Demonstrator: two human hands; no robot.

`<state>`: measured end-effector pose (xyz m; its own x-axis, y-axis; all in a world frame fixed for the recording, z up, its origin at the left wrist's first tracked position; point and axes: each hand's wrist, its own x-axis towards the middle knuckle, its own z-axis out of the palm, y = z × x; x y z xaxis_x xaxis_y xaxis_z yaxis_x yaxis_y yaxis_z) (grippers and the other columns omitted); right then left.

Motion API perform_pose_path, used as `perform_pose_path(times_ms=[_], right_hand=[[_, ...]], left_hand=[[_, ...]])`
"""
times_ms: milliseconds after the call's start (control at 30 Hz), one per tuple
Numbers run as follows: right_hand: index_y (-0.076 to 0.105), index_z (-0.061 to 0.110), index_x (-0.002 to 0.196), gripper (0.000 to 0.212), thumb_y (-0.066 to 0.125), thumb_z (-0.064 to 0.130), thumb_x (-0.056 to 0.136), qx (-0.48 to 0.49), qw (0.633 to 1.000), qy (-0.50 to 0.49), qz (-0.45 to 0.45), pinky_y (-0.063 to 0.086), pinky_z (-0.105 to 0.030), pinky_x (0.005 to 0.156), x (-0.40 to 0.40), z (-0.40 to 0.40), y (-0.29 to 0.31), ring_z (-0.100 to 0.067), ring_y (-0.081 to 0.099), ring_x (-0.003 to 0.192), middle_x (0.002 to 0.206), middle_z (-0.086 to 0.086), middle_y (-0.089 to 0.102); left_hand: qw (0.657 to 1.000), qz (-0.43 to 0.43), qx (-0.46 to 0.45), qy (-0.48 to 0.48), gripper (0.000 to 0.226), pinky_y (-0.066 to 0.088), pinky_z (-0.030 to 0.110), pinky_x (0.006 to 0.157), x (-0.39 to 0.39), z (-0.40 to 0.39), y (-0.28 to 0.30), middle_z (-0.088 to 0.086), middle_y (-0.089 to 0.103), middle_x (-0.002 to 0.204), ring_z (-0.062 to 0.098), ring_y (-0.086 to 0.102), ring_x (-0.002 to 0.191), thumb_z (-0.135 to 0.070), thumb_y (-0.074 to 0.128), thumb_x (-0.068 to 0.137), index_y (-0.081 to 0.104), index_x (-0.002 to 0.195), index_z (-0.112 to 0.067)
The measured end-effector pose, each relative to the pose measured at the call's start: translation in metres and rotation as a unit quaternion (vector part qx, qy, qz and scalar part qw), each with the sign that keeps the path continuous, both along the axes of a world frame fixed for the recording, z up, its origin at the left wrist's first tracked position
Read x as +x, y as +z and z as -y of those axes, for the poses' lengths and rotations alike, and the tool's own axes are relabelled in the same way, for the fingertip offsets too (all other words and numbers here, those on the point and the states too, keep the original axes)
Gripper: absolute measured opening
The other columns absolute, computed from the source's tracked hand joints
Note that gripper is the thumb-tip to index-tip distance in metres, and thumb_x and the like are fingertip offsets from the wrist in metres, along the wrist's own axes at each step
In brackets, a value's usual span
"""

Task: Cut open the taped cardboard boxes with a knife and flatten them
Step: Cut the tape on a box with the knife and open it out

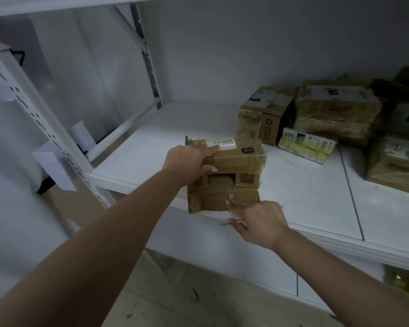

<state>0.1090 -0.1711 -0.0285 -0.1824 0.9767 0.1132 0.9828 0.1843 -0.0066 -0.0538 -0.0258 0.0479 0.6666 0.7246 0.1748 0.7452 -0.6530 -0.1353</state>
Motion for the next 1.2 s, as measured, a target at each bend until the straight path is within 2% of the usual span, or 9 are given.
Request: perform_pose_path(times_ms=[67, 167, 367, 600, 733, 867, 967, 1067, 1200], right_hand=[[0.058, 0.035, 0.119, 0.034, 0.035, 0.046, 0.096, 0.023, 0.999, -0.018, -0.012, 0.045, -0.026, 0.068, 0.001, -0.009, 0.011, -0.019, 0.063, 0.101, 0.121, 0.015, 0.061], [0.068, 0.024, 0.094, 0.023, 0.051, 0.038, 0.088, 0.174, 0.979, -0.06, -0.085, 0.033, -0.02, 0.047, 0.009, -0.014, 0.023, -0.022, 0.064, 0.062, 0.091, 0.004, 0.067], [0.06, 0.017, 0.122, 0.071, 0.086, 0.034, 0.058, 0.216, 0.968, -0.129, -0.014, 0.023, -0.017, 0.041, 0.028, -0.031, 0.034, -0.022, 0.049, 0.044, 0.118, -0.016, 0.057], [0.061, 0.013, 0.118, 0.073, 0.09, 0.03, 0.054, 0.209, 0.971, -0.119, -0.002, 0.018, -0.015, 0.042, 0.034, -0.055, 0.018, -0.021, 0.038, 0.033, 0.111, -0.013, 0.06], [0.052, 0.022, 0.133, 0.076, 0.082, 0.038, 0.065, 0.164, 0.979, -0.118, -0.003, 0.033, -0.022, 0.045, 0.041, -0.047, 0.031, -0.027, 0.058, 0.05, 0.129, -0.003, 0.056], [0.034, 0.037, 0.144, 0.069, 0.062, 0.045, 0.081, 0.096, 0.978, -0.126, -0.134, 0.047, -0.03, 0.078, 0.053, -0.037, 0.054, -0.023, 0.059, 0.107, 0.139, 0.009, 0.05], [0.043, 0.031, 0.133, 0.065, 0.07, 0.049, 0.077, 0.13, 0.916, -0.173, -0.338, 0.05, -0.034, 0.082, 0.059, -0.038, 0.069, -0.023, 0.058, 0.11, 0.124, 0.003, 0.062], [0.044, 0.021, 0.12, 0.06, 0.073, 0.048, 0.075, 0.167, 0.853, -0.241, -0.432, 0.051, -0.038, 0.076, 0.056, -0.045, 0.074, -0.024, 0.058, 0.103, 0.111, 0.0, 0.06], [0.047, 0.027, 0.117, 0.033, 0.058, 0.042, 0.09, 0.227, 0.894, -0.246, -0.297, 0.042, -0.032, 0.061, 0.041, -0.046, 0.066, -0.033, 0.062, 0.086, 0.099, -0.003, 0.066]], left_hand=[[1.0, -0.001, -0.005, -0.001, 0.07, 0.047, 0.04, 0.095, 0.001, 0.005, -0.006, -0.002, 0.039, 0.15, 0.022, 0.048, 0.126, -0.061, 0.045, 0.092, 0.021, 0.151, -0.033], [1.0, -0.006, -0.018, 0.013, 0.094, 0.042, 0.042, 0.105, 0.0, 0.012, -0.013, -0.002, 0.028, 0.156, 0.023, 0.032, 0.14, -0.068, 0.061, 0.078, 0.014, 0.152, -0.033], [0.998, 0.001, 0.046, 0.036, 0.086, 0.036, 0.034, 0.108, 0.002, 0.019, -0.021, -0.002, 0.027, 0.157, 0.022, 0.029, 0.142, -0.032, 0.069, 0.086, 0.015, 0.152, -0.032], [0.999, -0.031, -0.012, 0.012, 0.086, 0.03, 0.039, 0.113, 0.002, 0.011, -0.017, 0.006, 0.027, 0.157, 0.026, 0.025, 0.144, -0.018, 0.067, 0.083, 0.015, 0.152, -0.026], [0.994, -0.05, -0.099, -0.011, 0.093, 0.03, 0.037, 0.111, -0.001, 0.012, 0.0, 0.009, 0.023, 0.158, 0.027, 0.025, 0.144, -0.025, 0.067, 0.078, 0.011, 0.153, -0.021], [0.945, 0.104, -0.311, -0.007, 0.072, 0.043, 0.014, 0.076, -0.01, 0.009, 0.029, 0.008, 0.047, 0.136, 0.019, 0.05, 0.109, -0.018, 0.067, 0.084, 0.025, 0.143, -0.017], [0.841, 0.314, -0.44, -0.002, 0.05, 0.048, 0.017, 0.082, -0.021, 0.007, 0.037, 0.008, 0.053, 0.137, 0.018, 0.054, 0.118, -0.008, 0.064, 0.088, 0.038, 0.13, -0.015], [0.767, 0.475, -0.431, 0.023, 0.043, 0.053, 0.02, 0.071, -0.024, 0.013, 0.025, 0.009, 0.066, 0.114, 0.016, 0.067, 0.095, -0.018, 0.068, 0.088, 0.043, 0.122, -0.013], [0.828, 0.518, -0.21, 0.049, 0.029, 0.052, 0.031, 0.089, -0.014, 0.014, 0.001, 0.003, 0.063, 0.114, 0.013, 0.059, 0.102, -0.02, 0.065, 0.091, 0.057, 0.119, -0.018]])
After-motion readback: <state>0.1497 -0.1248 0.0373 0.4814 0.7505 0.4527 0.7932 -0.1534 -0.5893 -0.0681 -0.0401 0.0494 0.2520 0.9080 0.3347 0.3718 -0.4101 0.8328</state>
